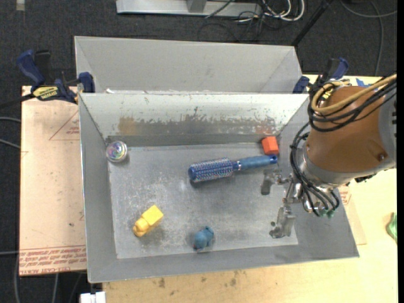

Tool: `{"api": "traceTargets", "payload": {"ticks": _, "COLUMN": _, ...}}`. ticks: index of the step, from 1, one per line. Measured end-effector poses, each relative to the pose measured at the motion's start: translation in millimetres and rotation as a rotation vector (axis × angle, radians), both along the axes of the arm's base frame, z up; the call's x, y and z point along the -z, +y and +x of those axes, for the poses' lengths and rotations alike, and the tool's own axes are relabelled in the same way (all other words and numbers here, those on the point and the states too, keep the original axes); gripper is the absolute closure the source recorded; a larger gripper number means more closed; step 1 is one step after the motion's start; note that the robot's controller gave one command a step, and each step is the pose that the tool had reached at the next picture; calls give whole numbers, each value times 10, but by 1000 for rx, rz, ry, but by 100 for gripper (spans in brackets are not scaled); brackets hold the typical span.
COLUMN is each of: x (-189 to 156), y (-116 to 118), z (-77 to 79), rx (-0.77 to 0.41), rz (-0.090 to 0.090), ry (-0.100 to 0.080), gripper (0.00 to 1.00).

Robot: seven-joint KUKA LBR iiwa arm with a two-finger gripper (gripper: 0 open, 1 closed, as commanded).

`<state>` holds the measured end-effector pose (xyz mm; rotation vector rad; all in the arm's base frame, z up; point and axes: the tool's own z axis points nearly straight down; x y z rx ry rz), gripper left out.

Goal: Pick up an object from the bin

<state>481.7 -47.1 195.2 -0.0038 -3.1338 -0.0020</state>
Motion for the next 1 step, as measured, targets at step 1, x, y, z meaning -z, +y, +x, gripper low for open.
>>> {"api": "traceTargets", "payload": {"ticks": 1, "x": 451, "y": 638, "z": 365, "rx": 18, "rz": 3, "ry": -7, "gripper": 0}}
